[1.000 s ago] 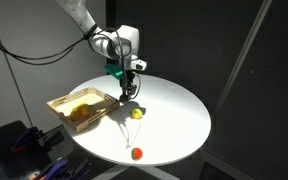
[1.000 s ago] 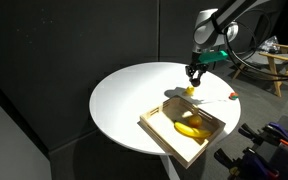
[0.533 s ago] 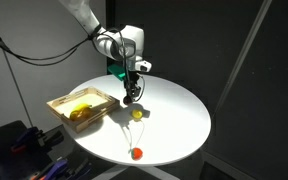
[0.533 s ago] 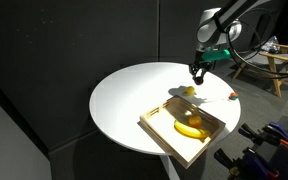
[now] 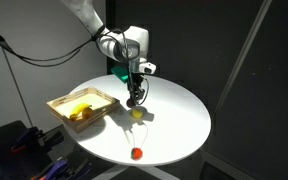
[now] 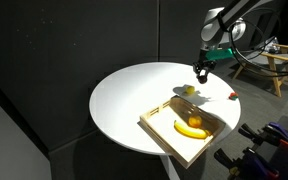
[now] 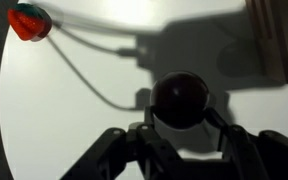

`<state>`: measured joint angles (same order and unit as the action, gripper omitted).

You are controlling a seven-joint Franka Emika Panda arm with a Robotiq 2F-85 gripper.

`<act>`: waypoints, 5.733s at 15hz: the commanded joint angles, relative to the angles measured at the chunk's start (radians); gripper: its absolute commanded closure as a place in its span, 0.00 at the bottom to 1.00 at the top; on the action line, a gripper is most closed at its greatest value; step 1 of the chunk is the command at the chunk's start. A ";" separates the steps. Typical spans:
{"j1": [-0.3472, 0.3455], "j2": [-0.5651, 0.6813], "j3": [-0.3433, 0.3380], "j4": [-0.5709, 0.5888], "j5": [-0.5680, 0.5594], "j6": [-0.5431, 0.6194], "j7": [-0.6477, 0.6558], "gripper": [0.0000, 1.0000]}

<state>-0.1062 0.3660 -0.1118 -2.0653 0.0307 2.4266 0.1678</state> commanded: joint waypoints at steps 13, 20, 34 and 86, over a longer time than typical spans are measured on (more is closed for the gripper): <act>-0.031 0.114 -0.001 0.077 0.020 -0.011 -0.048 0.72; -0.036 0.165 -0.006 0.110 0.017 -0.008 -0.046 0.72; -0.039 0.191 -0.009 0.135 0.019 -0.016 -0.046 0.00; -0.002 -0.356 0.012 -0.183 -0.009 -0.176 -0.221 0.00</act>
<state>-0.1105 0.0619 -0.0996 -2.2079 0.0116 2.2293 -0.0713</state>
